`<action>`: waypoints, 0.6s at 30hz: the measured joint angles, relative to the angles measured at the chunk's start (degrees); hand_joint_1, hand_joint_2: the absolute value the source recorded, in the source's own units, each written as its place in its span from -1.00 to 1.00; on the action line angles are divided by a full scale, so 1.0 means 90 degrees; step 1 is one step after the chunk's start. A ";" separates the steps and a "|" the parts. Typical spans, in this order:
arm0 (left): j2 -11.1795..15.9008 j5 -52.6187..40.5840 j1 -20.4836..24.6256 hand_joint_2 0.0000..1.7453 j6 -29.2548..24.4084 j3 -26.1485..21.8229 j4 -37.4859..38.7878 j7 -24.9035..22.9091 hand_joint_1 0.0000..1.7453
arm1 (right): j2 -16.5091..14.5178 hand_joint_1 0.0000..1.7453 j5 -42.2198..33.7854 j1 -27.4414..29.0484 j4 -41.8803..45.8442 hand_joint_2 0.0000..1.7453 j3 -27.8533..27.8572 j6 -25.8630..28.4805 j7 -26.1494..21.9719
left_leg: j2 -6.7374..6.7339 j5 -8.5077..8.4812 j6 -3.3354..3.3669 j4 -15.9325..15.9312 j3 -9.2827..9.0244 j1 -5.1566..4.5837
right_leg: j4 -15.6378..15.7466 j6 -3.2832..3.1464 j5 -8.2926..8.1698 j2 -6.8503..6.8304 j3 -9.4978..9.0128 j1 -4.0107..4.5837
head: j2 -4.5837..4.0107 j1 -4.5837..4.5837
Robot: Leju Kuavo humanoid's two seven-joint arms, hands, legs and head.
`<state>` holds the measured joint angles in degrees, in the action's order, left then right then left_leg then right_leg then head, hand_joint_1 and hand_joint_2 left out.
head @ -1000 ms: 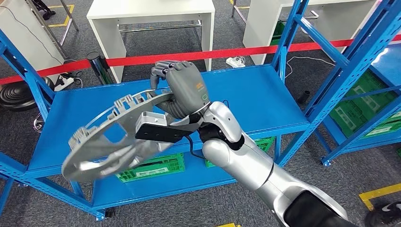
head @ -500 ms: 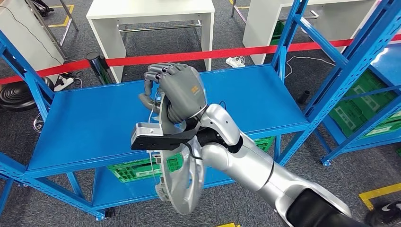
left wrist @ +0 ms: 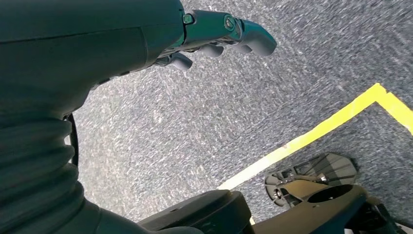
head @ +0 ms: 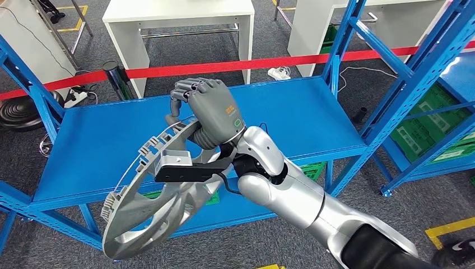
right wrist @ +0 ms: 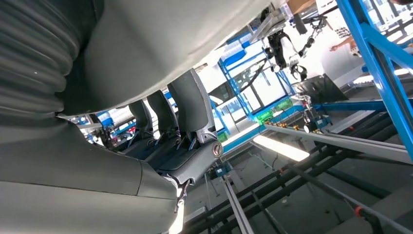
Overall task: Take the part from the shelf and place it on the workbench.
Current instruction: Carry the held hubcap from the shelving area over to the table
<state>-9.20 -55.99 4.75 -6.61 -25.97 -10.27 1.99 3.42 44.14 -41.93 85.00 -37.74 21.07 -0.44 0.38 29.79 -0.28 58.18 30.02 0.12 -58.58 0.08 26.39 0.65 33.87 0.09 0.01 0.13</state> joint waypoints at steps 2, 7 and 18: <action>-0.0004 0.0004 0.0003 1.00 0.0007 0.0000 -0.0001 -0.0030 -1.00 | 0.0001 1.00 0.0008 -0.0001 0.0000 1.00 -0.0021 -0.0001 0.0016 | -0.0001 0.0000 0.0000 0.0000 0.0000 -0.0001 | 0.0000 0.0000 0.0000 0.0000 0.0000 0.0000 | 0.0000 -0.0001; -0.0019 0.0044 0.0017 1.00 0.0022 0.0000 -0.0001 -0.0136 -1.00 | -0.0001 1.00 -0.0036 -0.0023 -0.0001 1.00 -0.0071 -0.0032 0.0096 | 0.0000 0.0005 0.0026 0.0014 0.0008 -0.0025 | 0.0021 0.0027 -0.0018 -0.0005 -0.0005 -0.0023 | 0.0000 -0.0002; -0.0082 0.0025 0.0072 1.00 0.0078 -0.0002 -0.0022 -0.0363 -1.00 | -0.0033 1.00 0.0481 -0.0306 -0.0146 1.00 -0.0097 -0.0348 0.0412 | -0.0040 -0.0186 0.0076 -0.0002 0.0120 0.0070 | -0.1407 0.0200 0.0433 -0.0039 0.0713 -0.0130 | -0.0001 0.0025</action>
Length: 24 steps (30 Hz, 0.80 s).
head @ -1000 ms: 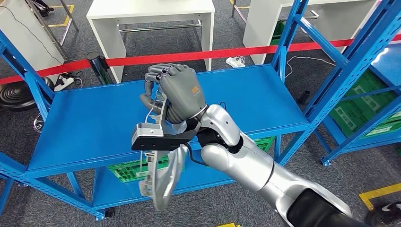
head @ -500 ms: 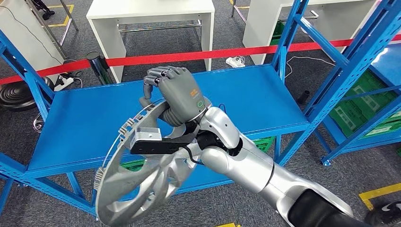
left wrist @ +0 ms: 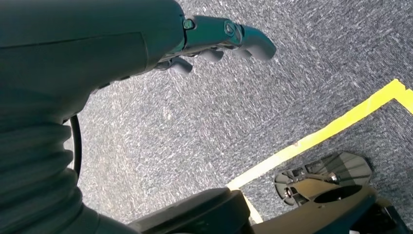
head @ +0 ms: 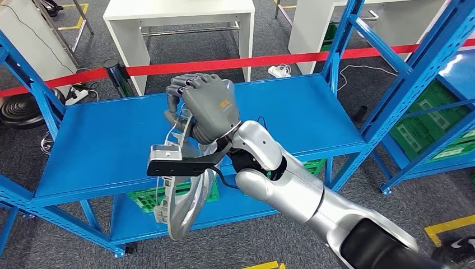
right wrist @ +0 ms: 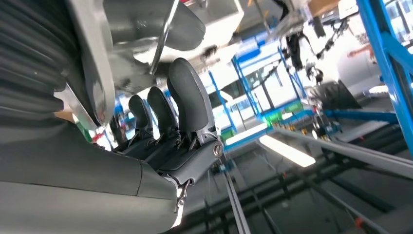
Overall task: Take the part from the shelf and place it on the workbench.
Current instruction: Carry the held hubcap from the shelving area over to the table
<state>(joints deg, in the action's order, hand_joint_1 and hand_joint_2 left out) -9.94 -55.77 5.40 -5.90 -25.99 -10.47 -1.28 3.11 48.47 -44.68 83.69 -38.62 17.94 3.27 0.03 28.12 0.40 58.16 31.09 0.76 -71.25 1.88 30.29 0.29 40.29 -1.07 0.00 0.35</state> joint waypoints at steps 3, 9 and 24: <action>-0.0008 -0.0053 0.0027 1.00 0.0000 0.0000 -0.0011 -0.0039 -1.00 | -0.0007 1.00 0.0131 -0.0037 -0.0030 1.00 0.0004 0.0016 -0.0004 | 0.0020 0.0065 -0.0134 0.0182 0.0117 0.0022 | 0.1011 0.0001 -0.0363 0.0001 -0.0475 -0.0026 | 0.0001 0.0012; -0.0010 -0.0081 0.0040 1.00 0.0000 0.0000 -0.0015 -0.0063 -1.00 | -0.0030 1.00 0.0210 -0.0025 -0.0077 1.00 0.0007 -0.0026 -0.0027 | 0.0020 0.0230 -0.0358 0.0430 0.0329 0.0028 | 0.1132 -0.0312 -0.0484 0.0009 -0.0362 -0.0007 | 0.0000 0.0008; -0.0016 -0.0242 0.0061 1.00 0.0020 0.0018 -0.0041 -0.0003 -1.00 | 0.0024 1.00 0.0605 0.0289 0.0040 1.00 0.0072 -0.0155 0.0034 | 0.0010 0.0215 -0.0048 0.0121 -0.0102 -0.0026 | 0.1211 -0.0032 -0.0977 -0.0007 0.0143 0.0010 | 0.0001 0.0001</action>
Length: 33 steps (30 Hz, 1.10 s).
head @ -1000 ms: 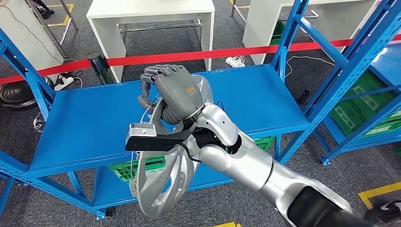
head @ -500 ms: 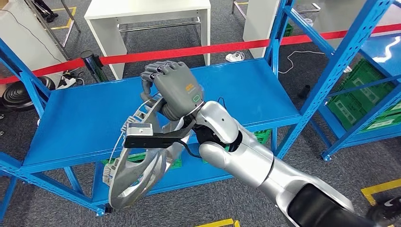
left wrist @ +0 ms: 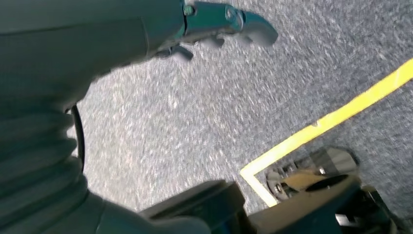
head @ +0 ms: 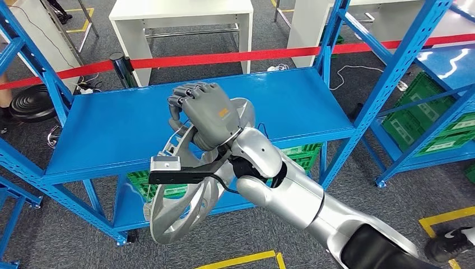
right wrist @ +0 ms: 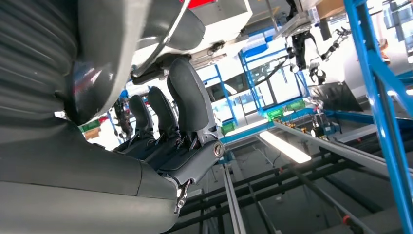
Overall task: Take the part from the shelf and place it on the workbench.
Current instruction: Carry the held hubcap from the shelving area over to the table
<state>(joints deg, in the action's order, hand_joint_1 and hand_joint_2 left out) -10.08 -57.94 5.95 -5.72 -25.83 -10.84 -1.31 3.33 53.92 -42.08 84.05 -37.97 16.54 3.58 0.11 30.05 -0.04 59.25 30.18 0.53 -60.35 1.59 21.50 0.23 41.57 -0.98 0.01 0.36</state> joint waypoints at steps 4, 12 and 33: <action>-0.0006 -0.0047 0.0004 1.00 0.0010 0.0004 -0.0009 -0.0002 -1.00 | 0.0039 1.00 0.0088 0.0147 0.0072 1.00 0.0076 0.0029 0.0024 | -0.0035 -0.0320 0.0107 0.0003 0.0376 -0.0016 | -0.1415 0.0059 0.1132 -0.0001 0.0372 0.0013 | -0.0001 0.0030; -0.0059 -0.0101 0.0063 1.00 0.0053 0.0012 -0.0045 -0.0069 -1.00 | 0.0043 1.00 0.0207 0.0167 0.0222 1.00 0.0111 -0.0121 0.0096 | -0.0037 -0.0794 0.0018 0.0037 0.0874 -0.0094 | 0.0115 -0.0281 0.0979 -0.0023 -0.1218 0.0212 | 0.0000 0.0038; -0.0116 0.0116 -0.0064 1.00 -0.0217 0.0002 -0.0056 -0.0005 -1.00 | -0.0229 1.00 -0.0053 -0.0173 0.0168 1.00 0.0110 -0.0593 -0.0019 | -0.0012 -0.0106 0.0050 -0.0003 0.0132 0.0060 | -0.0543 0.0058 0.0634 -0.0081 0.0151 -0.0014 | -0.0001 0.0047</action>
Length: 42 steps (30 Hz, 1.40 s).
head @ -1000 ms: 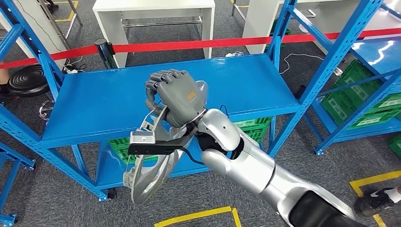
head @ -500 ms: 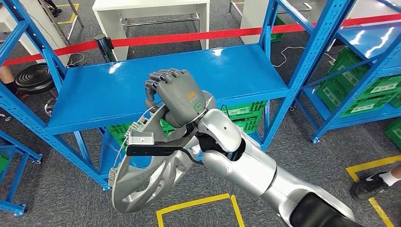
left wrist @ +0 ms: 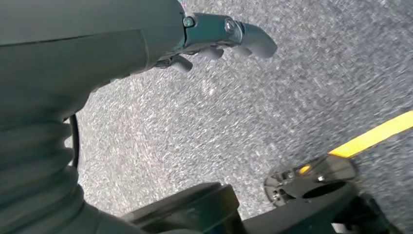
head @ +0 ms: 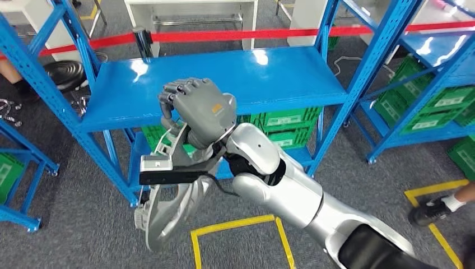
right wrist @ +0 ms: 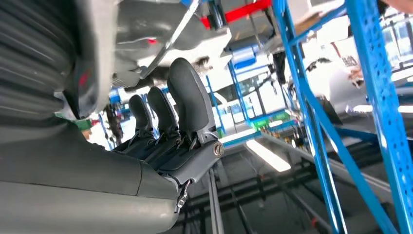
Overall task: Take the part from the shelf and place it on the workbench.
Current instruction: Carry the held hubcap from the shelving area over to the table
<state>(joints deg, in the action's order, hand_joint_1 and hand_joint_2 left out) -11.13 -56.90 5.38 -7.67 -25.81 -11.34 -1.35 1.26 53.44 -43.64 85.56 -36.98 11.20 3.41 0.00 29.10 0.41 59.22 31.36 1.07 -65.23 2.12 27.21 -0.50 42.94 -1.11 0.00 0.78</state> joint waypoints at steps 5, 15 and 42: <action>0.0011 0.0002 0.0004 1.00 0.0073 -0.0001 0.0000 0.0026 -1.00 | -0.0012 1.00 -0.0023 -0.0043 -0.0091 1.00 -0.0022 -0.0016 -0.0007 | 0.0002 -0.0390 0.0051 0.0029 0.0507 -0.0093 | -0.1048 -0.0144 0.0284 0.0018 -0.0235 0.0103 | 0.0001 0.0012; 0.0004 0.0137 0.0006 1.00 0.0056 -0.0022 -0.0003 0.0072 -1.00 | -0.0145 1.00 -0.0244 -0.0391 -0.0377 1.00 -0.0070 0.0044 -0.0126 | 0.0021 -0.0091 -0.0233 0.0537 0.0927 -0.0088 | 0.0886 -0.0498 0.0021 -0.0025 -0.1263 0.0185 | 0.0000 0.0011; -0.0008 -0.0150 0.0095 1.00 0.0046 -0.0003 -0.0023 0.0036 -1.00 | -0.0034 1.00 0.0250 -0.0106 -0.0218 1.00 -0.0124 0.0108 0.0265 | -0.0031 -0.0950 -0.0106 -0.0050 0.0880 -0.0078 | 0.0834 -0.0402 0.0424 0.0036 -0.1581 0.0265 | 0.0000 0.0019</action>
<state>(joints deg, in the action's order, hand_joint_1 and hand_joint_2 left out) -11.20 -58.25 6.24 -7.26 -25.83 -11.55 -1.02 0.96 55.69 -44.60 83.60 -38.10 12.17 5.79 -0.27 20.54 -0.54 58.77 39.28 0.37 -57.73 -1.50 31.03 -0.18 28.71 1.28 0.00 0.95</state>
